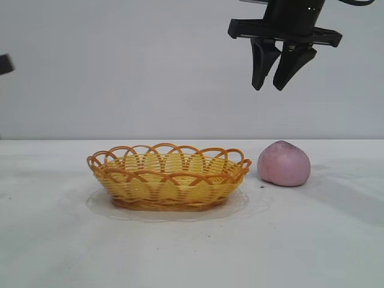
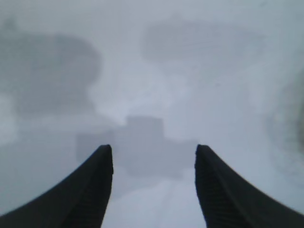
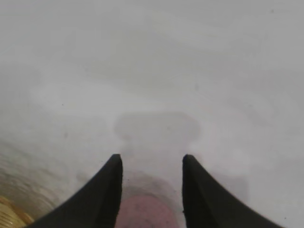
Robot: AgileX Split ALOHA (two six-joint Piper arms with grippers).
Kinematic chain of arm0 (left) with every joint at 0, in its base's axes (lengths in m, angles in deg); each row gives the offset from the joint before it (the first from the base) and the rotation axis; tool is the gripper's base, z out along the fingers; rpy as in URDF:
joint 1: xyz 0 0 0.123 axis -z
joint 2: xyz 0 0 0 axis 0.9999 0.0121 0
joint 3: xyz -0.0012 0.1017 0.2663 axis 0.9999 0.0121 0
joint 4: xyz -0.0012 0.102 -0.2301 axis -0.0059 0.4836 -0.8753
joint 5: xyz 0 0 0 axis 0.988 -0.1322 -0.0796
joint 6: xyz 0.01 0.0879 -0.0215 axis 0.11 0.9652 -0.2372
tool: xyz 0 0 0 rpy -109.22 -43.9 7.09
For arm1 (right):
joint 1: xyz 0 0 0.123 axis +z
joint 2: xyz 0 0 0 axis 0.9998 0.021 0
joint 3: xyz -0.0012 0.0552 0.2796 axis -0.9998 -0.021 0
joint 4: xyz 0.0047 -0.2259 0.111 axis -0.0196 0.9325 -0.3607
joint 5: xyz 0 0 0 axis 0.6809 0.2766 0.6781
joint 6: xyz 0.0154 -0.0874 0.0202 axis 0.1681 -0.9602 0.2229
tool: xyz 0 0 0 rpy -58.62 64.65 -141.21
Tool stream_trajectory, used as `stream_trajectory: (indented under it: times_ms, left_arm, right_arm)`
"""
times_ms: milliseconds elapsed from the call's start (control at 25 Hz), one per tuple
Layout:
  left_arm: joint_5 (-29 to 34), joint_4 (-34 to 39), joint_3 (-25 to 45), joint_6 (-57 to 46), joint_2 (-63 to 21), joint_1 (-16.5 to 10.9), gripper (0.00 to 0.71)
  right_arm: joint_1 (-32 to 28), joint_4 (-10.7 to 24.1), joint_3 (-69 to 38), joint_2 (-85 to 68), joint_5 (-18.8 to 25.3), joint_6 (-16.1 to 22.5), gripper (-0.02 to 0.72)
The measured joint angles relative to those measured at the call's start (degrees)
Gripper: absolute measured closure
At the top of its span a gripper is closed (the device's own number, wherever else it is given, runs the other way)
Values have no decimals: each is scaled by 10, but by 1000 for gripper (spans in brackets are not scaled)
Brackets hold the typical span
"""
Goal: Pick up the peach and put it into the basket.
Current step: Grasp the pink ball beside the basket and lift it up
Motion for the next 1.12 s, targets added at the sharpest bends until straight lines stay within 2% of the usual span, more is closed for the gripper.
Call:
stream_trajectory:
  times_ms: [160,360,520,800,1000,1120]
  left_arm:
    - [25,43,0,-44,-92,0,366]
    - [93,59,8,-56,-259,0,366]
    - [125,56,82,-64,-390,4,366]
    - [238,36,228,-86,-601,15,366]
    - [315,21,272,-98,-723,15,366]
    - [309,14,282,-93,-788,15,366]
  right_arm:
    - [0,0,0,0,1,0,458]
    - [0,-1,0,2,5,0,458]
    - [0,-8,0,20,14,0,458]
    - [0,-11,0,34,18,0,458]
    - [0,-11,0,34,18,0,458]
    - [0,-11,0,35,23,-1,458]
